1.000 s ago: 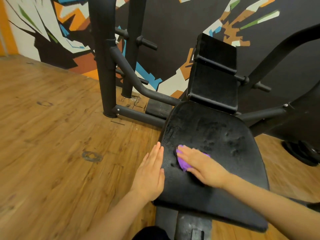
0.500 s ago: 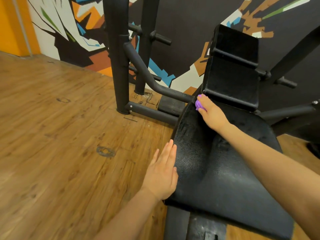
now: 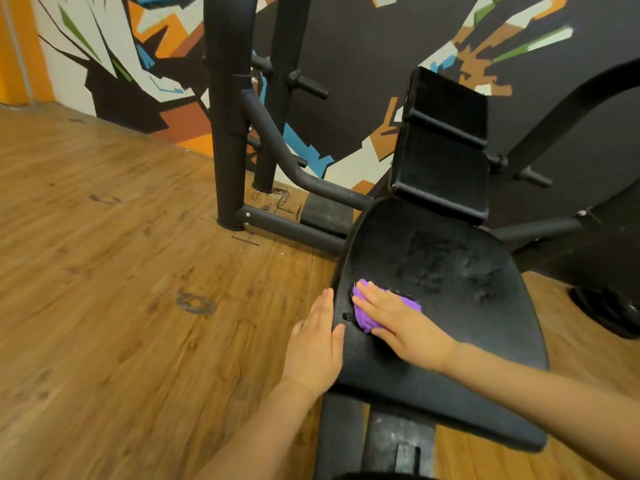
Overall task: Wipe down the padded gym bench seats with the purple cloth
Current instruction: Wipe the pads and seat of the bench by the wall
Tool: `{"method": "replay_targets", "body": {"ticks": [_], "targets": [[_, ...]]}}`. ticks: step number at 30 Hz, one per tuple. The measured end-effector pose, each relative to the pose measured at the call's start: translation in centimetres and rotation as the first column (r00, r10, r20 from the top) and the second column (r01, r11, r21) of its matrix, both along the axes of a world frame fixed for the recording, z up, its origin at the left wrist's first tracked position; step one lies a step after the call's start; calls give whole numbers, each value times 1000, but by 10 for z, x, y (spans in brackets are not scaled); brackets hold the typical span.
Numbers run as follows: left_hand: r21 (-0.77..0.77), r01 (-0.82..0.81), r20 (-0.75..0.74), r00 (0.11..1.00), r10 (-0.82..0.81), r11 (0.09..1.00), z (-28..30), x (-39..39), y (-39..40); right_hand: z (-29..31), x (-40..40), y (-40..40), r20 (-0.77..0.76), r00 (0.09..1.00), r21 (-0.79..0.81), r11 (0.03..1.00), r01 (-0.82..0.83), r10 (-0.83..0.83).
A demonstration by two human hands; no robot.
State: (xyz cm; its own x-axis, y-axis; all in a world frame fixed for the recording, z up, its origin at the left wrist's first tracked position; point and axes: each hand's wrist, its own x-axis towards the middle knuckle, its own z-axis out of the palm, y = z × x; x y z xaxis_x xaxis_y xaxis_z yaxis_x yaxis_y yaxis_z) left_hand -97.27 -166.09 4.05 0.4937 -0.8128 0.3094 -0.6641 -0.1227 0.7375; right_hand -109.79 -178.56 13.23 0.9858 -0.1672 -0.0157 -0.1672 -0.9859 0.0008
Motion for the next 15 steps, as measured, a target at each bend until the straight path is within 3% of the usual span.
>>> {"method": "replay_targets", "body": {"ticks": [15], "targets": [[34,-1,-10,1000,2,999,9,-1,3,-11,-6,-5,-45,997,2,998,55,-55]]}}
